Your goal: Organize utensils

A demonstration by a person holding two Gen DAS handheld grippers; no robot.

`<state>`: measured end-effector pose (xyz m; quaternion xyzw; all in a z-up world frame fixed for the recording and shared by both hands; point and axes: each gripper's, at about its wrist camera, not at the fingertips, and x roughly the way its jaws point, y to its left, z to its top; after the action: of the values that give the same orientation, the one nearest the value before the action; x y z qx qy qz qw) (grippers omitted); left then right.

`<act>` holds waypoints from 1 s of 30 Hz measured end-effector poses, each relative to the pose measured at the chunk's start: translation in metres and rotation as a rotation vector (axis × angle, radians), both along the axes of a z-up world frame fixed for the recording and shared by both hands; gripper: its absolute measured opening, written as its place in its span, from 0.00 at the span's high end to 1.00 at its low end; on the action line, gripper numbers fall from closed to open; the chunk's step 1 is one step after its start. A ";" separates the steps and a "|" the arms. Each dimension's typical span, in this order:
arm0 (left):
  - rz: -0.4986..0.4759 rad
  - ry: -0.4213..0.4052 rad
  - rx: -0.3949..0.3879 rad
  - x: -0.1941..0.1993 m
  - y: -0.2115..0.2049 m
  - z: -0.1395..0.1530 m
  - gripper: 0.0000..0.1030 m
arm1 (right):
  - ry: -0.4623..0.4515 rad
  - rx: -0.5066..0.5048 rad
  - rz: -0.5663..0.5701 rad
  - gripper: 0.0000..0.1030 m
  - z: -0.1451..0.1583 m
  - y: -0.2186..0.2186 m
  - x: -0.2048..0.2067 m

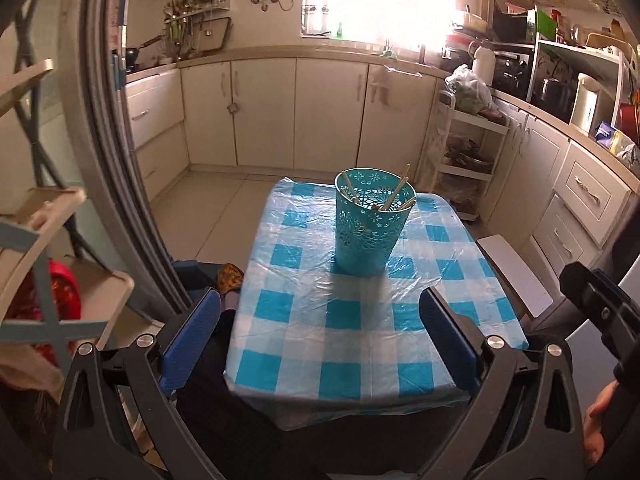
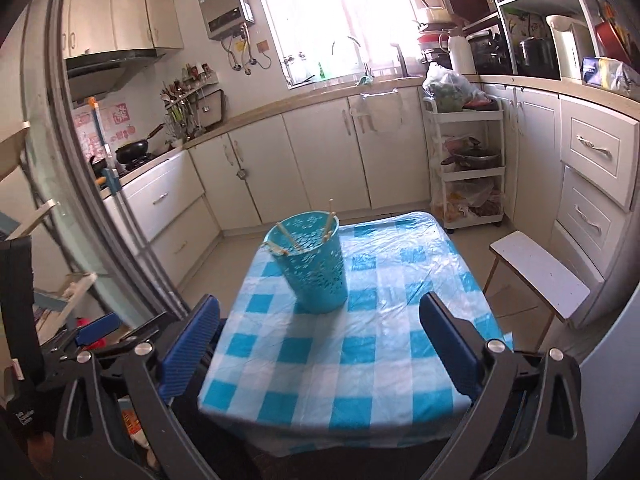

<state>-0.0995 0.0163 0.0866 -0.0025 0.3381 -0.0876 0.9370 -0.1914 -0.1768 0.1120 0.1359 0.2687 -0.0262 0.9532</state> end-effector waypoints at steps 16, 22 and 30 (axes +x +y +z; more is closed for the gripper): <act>0.018 -0.092 -0.008 -0.093 0.036 0.037 0.07 | -0.129 -0.013 0.008 0.07 0.033 0.039 -0.088; 0.021 -0.128 0.006 -0.108 0.037 0.044 0.07 | -0.164 -0.047 0.017 0.07 0.038 0.049 -0.102; 0.025 -0.160 0.006 -0.118 0.038 0.052 0.07 | -0.194 -0.072 0.028 0.07 0.043 0.055 -0.111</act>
<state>-0.2175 0.0547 0.1382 0.0031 0.2624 -0.0750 0.9620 -0.3026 -0.1213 0.1552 0.0996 0.1761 -0.0092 0.9793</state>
